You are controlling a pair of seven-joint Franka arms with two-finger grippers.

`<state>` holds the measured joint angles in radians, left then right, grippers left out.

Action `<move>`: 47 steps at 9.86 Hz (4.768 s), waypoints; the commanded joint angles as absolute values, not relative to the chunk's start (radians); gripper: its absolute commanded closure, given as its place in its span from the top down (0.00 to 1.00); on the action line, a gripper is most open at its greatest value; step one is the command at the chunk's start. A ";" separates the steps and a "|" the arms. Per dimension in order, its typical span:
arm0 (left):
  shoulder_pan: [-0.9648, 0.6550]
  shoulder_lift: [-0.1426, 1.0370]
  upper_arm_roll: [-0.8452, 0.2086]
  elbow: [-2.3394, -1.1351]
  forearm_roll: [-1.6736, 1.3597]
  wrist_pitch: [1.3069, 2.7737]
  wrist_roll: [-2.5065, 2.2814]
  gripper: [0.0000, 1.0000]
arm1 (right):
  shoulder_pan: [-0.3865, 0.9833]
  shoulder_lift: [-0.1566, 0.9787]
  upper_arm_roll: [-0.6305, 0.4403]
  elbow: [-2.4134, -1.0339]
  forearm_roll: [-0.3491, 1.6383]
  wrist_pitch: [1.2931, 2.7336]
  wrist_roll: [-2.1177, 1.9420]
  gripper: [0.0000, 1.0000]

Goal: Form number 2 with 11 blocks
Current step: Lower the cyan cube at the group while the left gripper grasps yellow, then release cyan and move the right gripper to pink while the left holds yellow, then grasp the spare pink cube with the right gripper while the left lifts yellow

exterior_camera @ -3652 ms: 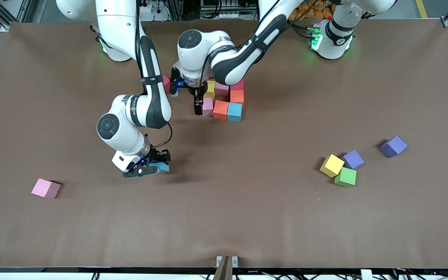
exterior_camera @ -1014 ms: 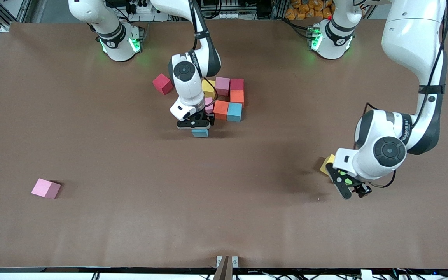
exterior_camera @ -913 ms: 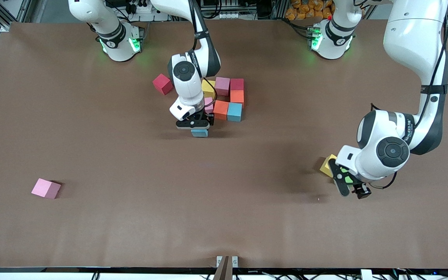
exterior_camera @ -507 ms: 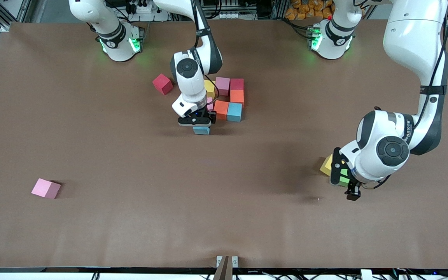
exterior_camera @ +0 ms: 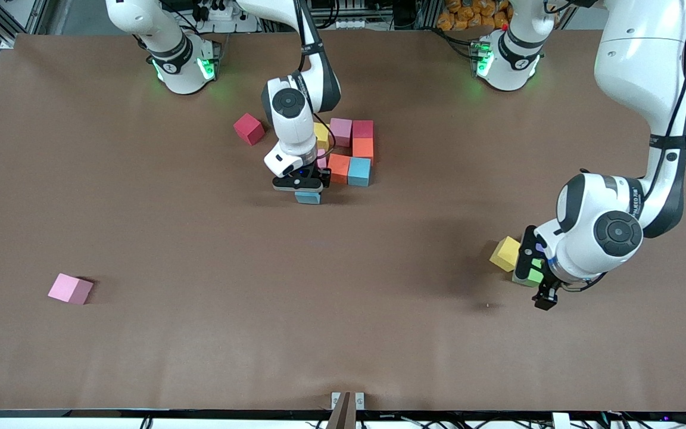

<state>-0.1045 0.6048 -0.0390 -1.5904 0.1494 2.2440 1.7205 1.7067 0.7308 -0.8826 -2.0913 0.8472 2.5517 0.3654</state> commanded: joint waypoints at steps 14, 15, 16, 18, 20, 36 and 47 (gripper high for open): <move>-0.101 0.388 -0.106 -2.057 0.258 2.594 1.772 1.00 | 1.750 0.744 -0.893 -2.117 0.857 2.562 0.436 1.00; -0.101 0.391 -0.106 -2.069 0.294 2.620 1.772 1.00 | 1.749 0.744 -0.893 -2.115 0.861 2.557 0.436 1.00; -0.101 0.391 -0.106 -2.072 0.304 2.623 1.770 1.00 | 1.744 0.744 -0.893 -2.111 0.864 2.556 0.436 1.00; -0.101 0.396 -0.106 -2.072 0.307 2.623 1.775 1.00 | 1.732 0.735 -0.894 -2.106 0.865 2.551 0.443 1.00; -0.101 0.394 -0.106 -2.085 0.307 2.623 1.805 1.00 | 1.717 0.729 -0.907 -2.097 0.865 2.524 0.437 1.00; -0.081 0.397 -0.106 -2.198 0.322 2.790 1.793 1.00 | 0.976 0.718 -0.944 -1.778 0.919 2.048 -0.619 1.00; -0.058 0.437 -0.101 -2.232 0.342 2.904 1.796 1.00 | 0.407 0.762 -0.802 -1.594 0.609 2.073 -1.715 1.00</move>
<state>-0.0714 0.4374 -0.0989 -2.2201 0.3139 2.8762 1.7882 0.4584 0.7379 -0.8383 -1.6388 0.6578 2.0452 -1.6625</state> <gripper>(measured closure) 0.000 0.000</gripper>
